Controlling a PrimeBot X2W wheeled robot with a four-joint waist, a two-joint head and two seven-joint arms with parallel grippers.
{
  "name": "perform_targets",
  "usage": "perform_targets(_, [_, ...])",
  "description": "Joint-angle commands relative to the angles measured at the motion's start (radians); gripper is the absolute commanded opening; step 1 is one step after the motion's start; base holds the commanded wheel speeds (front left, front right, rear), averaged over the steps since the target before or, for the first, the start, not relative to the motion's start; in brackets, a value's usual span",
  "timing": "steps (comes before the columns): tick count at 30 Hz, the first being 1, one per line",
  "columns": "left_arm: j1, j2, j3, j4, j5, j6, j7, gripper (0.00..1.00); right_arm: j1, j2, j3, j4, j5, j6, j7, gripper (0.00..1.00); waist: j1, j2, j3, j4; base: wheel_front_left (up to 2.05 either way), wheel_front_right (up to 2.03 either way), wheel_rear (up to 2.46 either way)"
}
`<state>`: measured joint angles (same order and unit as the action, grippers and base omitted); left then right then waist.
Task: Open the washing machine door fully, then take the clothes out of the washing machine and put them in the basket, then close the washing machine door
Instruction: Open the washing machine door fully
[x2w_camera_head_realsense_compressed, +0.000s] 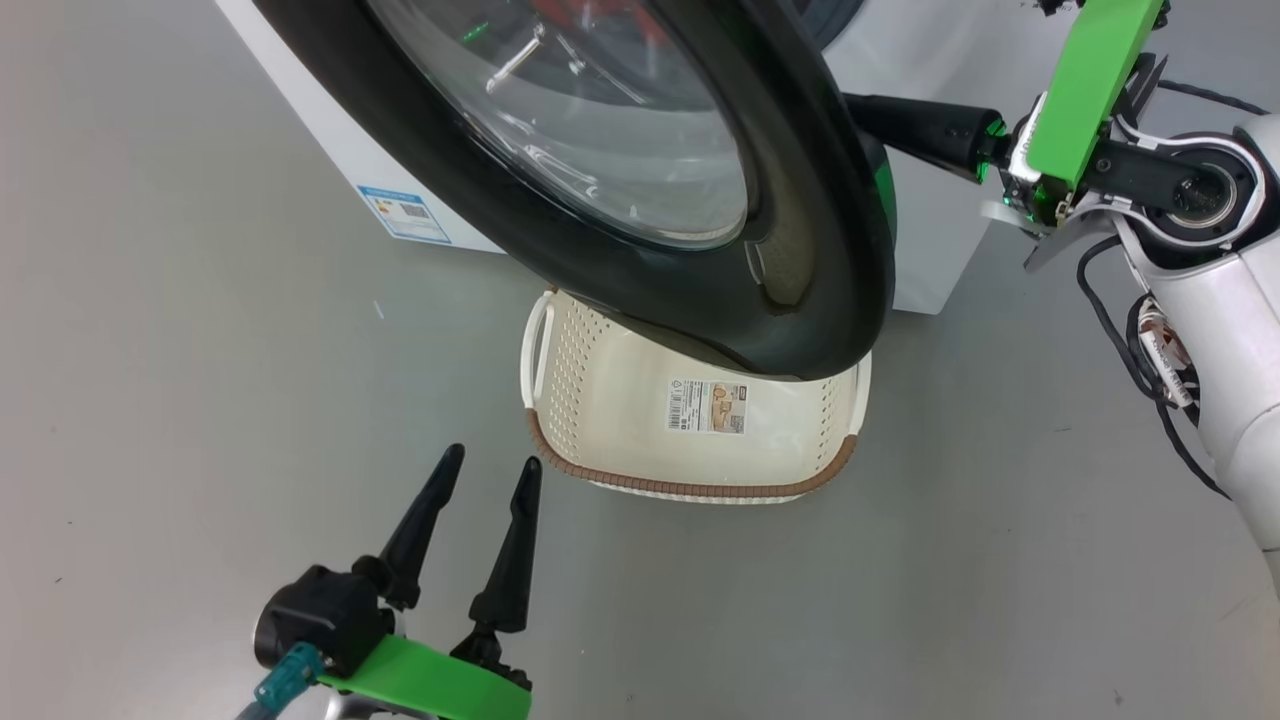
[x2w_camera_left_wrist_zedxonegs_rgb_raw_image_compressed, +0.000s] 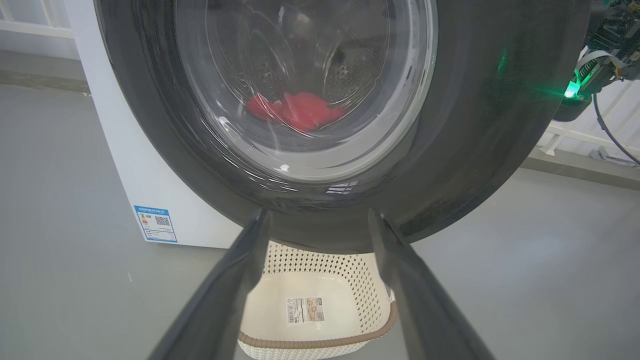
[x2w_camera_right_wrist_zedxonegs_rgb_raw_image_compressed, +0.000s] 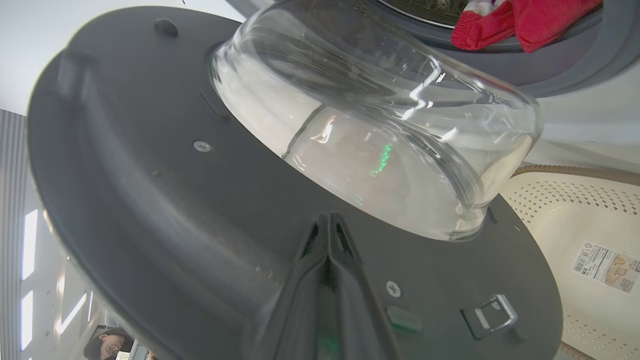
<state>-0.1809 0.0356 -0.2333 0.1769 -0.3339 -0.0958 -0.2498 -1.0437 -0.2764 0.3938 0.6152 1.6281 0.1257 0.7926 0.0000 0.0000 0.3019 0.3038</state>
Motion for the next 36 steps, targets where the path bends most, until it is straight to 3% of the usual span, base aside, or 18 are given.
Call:
perform_targets(1, [0.011, 0.015, 0.034, -0.026, 0.005, 0.007, -0.012, 1.00, 0.025, 0.019, 0.003, -0.030, -0.008, 0.005, 0.000, 0.00, 0.0000, 0.0000, -0.005, -0.001, 0.00, 0.00, 0.00])
perform_targets(5, [0.014, 0.015, 0.033, -0.026, 0.005, 0.006, -0.012, 1.00, 0.037, 0.020, -0.004, -0.028, -0.012, 0.005, -0.012, 0.00, 0.0000, 0.0000, -0.014, -0.002, 0.00, 0.00, 0.00])
perform_targets(7, [0.015, 0.015, 0.034, -0.026, 0.006, 0.005, -0.012, 1.00, 0.042, 0.017, -0.010, -0.026, -0.016, 0.005, -0.022, 0.27, 0.0000, 0.0000, -0.017, -0.004, 0.00, 0.00, 0.00])
perform_targets(9, [0.016, 0.015, 0.034, -0.026, 0.007, 0.004, -0.012, 1.00, 0.047, 0.014, -0.014, -0.027, -0.020, 0.005, -0.029, 0.42, 0.0000, 0.0000, -0.019, -0.005, 0.00, 0.00, 0.00])
perform_targets(10, [0.016, 0.015, 0.035, -0.025, 0.008, 0.004, -0.012, 1.00, 0.049, 0.012, -0.017, -0.026, -0.023, 0.005, -0.036, 0.70, 0.0000, 0.0000, -0.020, -0.006, 0.00, 0.00, 0.00])
perform_targets(11, [0.016, 0.015, 0.035, -0.025, 0.008, 0.004, -0.012, 1.00, 0.049, 0.012, -0.017, -0.026, -0.023, 0.005, -0.036, 0.70, 0.0000, 0.0000, -0.020, -0.006, 0.00, 0.00, 0.00])
perform_targets(13, [0.016, 0.015, 0.036, -0.026, 0.008, 0.003, -0.012, 1.00, 0.054, 0.008, -0.022, -0.025, -0.029, 0.005, -0.047, 1.00, 0.0000, 0.0000, -0.021, -0.007, 0.00, 0.00, 0.00])
perform_targets(36, [0.012, 0.015, 0.070, -0.021, 0.022, -0.004, -0.012, 1.00, 0.204, -0.080, -0.054, -0.101, -0.116, 0.005, -0.223, 1.00, 0.0000, 0.0000, -0.033, -0.061, 0.00, 0.00, 0.00])
